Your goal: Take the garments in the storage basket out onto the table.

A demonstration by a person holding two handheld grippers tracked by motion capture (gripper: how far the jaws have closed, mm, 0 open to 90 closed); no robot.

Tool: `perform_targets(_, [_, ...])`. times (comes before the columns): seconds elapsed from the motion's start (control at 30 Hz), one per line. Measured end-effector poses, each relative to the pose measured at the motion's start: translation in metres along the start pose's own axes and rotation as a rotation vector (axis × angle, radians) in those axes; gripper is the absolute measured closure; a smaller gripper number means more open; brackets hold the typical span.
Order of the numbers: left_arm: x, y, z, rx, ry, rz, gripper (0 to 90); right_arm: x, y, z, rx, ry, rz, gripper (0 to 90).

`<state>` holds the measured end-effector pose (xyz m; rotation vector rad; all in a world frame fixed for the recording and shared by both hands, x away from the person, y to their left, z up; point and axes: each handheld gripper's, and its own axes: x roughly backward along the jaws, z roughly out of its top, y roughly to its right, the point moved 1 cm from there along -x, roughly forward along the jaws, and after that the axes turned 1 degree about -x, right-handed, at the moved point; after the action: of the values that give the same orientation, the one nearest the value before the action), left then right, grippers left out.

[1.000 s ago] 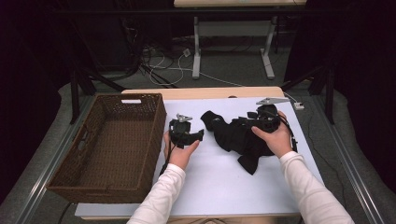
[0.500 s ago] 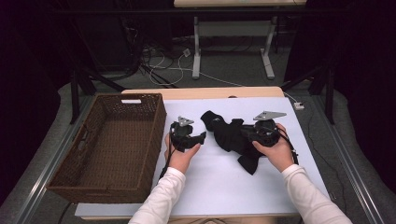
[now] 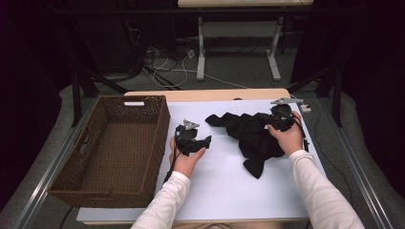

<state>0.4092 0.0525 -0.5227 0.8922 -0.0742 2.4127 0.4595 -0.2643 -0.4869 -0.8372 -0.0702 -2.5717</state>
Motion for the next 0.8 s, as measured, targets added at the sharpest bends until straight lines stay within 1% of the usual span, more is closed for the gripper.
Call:
perform_targets(0.03, [0.0, 0.0, 0.0, 0.002, 0.001, 0.002, 37.7, -0.002, 0.005, 0.0, -0.02, -0.001, -0.008, 87.9])
perform_targets(0.1, [0.0, 0.001, 0.0, -0.002, -0.01, -0.01, 37.2, -0.006, 0.018, -0.003, -0.045, -0.019, -0.034, 87.9])
perform_targets(0.13, [-0.001, 0.002, -0.001, 0.001, 0.001, -0.012, 37.0, -0.008, 0.022, -0.005, -0.051, -0.025, -0.047, 87.9])
perform_targets(0.17, [-0.001, 0.003, -0.002, 0.0, -0.006, -0.021, 36.8, -0.009, 0.026, -0.007, -0.069, -0.038, -0.058, 87.9])
perform_targets(0.2, [-0.002, 0.005, -0.003, 0.002, -0.003, -0.031, 36.7, -0.011, 0.03, -0.01, -0.083, -0.047, -0.066, 87.9])
perform_targets(0.27, [-0.003, 0.009, -0.004, 0.004, -0.006, -0.052, 36.6, -0.011, 0.037, -0.014, -0.11, -0.053, -0.068, 87.9])
perform_targets(0.3, [-0.004, 0.013, -0.005, -0.009, -0.003, -0.061, 36.0, -0.011, 0.039, -0.016, -0.115, -0.049, -0.068, 87.9])
perform_targets(0.33, [-0.004, 0.016, -0.006, -0.006, -0.001, -0.069, 35.1, -0.01, 0.04, -0.018, -0.121, -0.052, -0.067, 87.9])
perform_targets(0.37, [-0.004, 0.021, -0.007, -0.018, -0.006, -0.08, 34.9, -0.01, 0.04, -0.018, -0.126, -0.045, -0.067, 87.8])
perform_targets(0.4, [-0.004, 0.026, -0.007, -0.027, -0.01, -0.096, 34.8, -0.008, 0.04, -0.019, -0.122, -0.048, -0.061, 87.8])
perform_targets(0.47, [-0.005, 0.04, -0.009, -0.051, -0.015, -0.13, 34.5, -0.007, 0.038, -0.018, -0.117, -0.034, -0.061, 87.8])
perform_targets(0.53, [-0.005, 0.056, -0.012, -0.094, -0.006, -0.141, 34.5, -0.006, 0.036, -0.017, -0.111, -0.032, -0.055, 87.8])
perform_targets(0.57, [-0.005, 0.064, -0.013, -0.112, -0.002, -0.153, 34.6, -0.005, 0.034, -0.016, -0.11, -0.033, -0.05, 87.8])
perform_targets(0.6, [-0.006, 0.071, -0.015, -0.123, -0.012, -0.165, 34.6, -0.004, 0.034, -0.016, -0.105, -0.029, -0.052, 87.7])
perform_targets(0.63, [-0.007, 0.078, -0.017, -0.149, -0.007, -0.164, 34.6, -0.005, 0.033, -0.016, -0.105, -0.021, -0.053, 87.8])
perform_targets(0.7, [-0.01, 0.09, -0.02, -0.171, -0.023, -0.185, 34.6, -0.004, 0.033, -0.016, -0.1, -0.023, -0.052, 87.7])
perform_targets(0.73, [-0.012, 0.095, -0.022, -0.184, -0.034, -0.189, 34.9, -0.004, 0.033, -0.016, -0.102, -0.027, -0.051, 87.8])
perform_targets(0.8, [-0.016, 0.102, -0.025, -0.197, -0.039, -0.21, 36.1, -0.003, 0.032, -0.016, -0.103, -0.027, -0.051, 87.8])
